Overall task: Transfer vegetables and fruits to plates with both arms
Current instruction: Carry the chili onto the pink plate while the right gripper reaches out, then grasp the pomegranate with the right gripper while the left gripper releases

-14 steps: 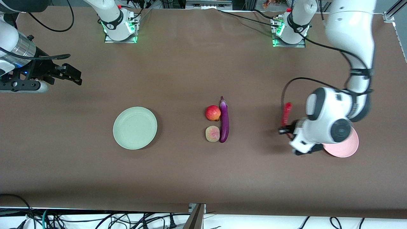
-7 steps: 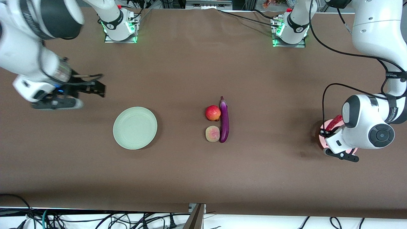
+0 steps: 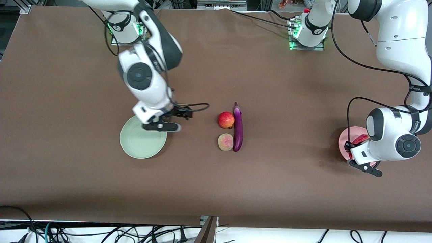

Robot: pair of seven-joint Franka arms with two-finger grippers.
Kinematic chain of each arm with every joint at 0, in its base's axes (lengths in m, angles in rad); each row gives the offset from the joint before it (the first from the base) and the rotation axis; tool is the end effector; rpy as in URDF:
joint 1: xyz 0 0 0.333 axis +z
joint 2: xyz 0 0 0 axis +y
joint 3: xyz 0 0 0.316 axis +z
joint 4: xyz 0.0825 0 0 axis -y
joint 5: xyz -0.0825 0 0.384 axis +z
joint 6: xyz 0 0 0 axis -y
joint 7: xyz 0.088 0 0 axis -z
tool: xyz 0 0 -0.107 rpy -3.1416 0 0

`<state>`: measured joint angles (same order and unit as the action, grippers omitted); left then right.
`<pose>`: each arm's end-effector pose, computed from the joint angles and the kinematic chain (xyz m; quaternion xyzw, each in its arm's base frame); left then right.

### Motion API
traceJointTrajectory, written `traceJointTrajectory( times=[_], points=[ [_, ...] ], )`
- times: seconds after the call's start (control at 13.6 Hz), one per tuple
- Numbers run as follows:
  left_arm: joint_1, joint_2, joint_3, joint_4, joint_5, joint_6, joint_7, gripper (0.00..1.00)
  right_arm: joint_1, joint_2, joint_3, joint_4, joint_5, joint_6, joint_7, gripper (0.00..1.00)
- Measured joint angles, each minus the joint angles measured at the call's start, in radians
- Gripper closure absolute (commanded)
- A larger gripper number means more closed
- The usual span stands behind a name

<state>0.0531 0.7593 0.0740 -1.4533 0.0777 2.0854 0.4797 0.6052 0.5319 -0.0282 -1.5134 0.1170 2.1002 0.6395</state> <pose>0.7033 0.0848 0.2257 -0.9752 0.2039 0.0774 0.0371 0.5857 0.3916 0.3598 -0.9970 0.0572 0.0026 0.0520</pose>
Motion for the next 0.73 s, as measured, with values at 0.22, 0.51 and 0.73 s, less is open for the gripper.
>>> traceJointTrajectory(
  times=[0.22,0.51,0.73],
  points=[
    [-0.001,-0.02,-0.011,0.017,0.0,-0.065,0.0,0.0,0.102,0.112,0.0,0.069,0.005,0.091,0.188,0.0],
    [-0.045,-0.184,-0.032,0.068,-0.009,-0.286,-0.001,0.0,0.19,0.224,-0.004,0.166,-0.013,0.113,0.289,0.0],
    [-0.054,-0.249,-0.049,0.124,-0.034,-0.449,-0.001,0.0,0.225,0.26,-0.005,0.17,-0.048,0.152,0.3,0.0]
  ],
)
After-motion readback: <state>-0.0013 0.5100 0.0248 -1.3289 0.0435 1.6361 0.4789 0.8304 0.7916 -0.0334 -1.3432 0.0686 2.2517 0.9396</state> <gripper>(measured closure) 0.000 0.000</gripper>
